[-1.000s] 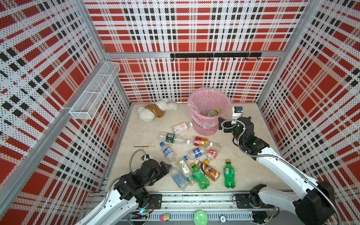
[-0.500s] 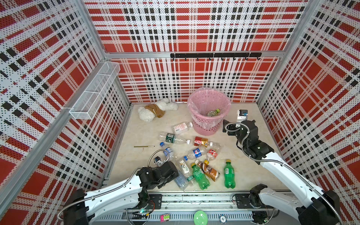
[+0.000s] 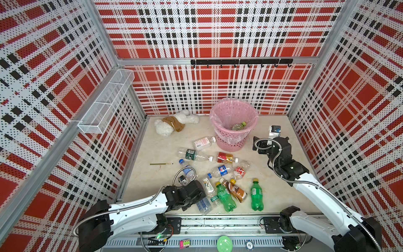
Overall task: Throw the plastic bottles in the bin
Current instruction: Pick up the plastic bottle from the bottom-center of the table.
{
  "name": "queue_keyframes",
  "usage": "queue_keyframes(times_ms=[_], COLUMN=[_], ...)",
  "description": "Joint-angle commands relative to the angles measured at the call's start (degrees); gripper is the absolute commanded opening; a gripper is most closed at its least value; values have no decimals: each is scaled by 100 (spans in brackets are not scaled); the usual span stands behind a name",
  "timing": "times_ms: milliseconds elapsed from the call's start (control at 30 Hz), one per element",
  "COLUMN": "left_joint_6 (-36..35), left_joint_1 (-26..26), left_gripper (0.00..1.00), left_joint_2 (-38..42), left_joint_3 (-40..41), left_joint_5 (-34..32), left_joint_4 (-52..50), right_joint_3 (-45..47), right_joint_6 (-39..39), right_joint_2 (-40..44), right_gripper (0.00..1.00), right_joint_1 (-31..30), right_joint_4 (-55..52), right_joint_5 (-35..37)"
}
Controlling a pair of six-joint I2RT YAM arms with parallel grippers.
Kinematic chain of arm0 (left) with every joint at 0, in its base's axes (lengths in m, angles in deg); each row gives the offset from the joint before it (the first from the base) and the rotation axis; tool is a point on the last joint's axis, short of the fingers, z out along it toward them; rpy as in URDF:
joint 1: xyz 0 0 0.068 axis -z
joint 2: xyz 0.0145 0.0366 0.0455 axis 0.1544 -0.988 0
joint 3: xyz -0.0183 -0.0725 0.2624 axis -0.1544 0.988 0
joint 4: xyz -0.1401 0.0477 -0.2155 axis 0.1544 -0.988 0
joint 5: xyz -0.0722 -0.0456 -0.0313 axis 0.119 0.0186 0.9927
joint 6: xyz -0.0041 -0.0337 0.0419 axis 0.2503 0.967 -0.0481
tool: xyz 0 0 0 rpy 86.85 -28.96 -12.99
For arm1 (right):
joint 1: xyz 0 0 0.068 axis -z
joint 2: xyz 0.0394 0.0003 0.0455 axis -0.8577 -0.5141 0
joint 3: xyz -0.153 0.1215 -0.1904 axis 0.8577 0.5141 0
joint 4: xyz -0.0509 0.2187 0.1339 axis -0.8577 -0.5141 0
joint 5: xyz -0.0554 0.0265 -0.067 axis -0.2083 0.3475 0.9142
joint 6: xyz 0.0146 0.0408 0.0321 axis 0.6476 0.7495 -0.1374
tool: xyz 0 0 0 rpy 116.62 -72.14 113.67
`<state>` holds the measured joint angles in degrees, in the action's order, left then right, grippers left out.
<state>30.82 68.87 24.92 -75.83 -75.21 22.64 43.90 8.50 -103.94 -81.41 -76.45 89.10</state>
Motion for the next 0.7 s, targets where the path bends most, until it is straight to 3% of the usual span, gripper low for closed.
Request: queue_keyframes(times_ms=[0,233,433,533,667], left_joint_6=[-22,-101,-140,-275,-767], left_joint_1=[-18,-75,-160,-295,-690], left_gripper=[89,59,55,44,47], left_joint_2=[-274,-160,597,1377,2755], left_joint_3=[41,41,41,10,-36], left_joint_5=[196,117,-189,-430,-408], left_joint_4=[411,395,5,-425,-923], right_joint_3=[63,70,55,20,-12], right_joint_6=[115,123,206,259,361], right_joint_2=[131,183,85,-8,-75], right_gripper=[100,100,100,100,100], right_joint_1=[72,112,125,130,154], right_joint_4=[145,127,206,241,309], right_joint_5=[-112,-107,-171,-223,-250])
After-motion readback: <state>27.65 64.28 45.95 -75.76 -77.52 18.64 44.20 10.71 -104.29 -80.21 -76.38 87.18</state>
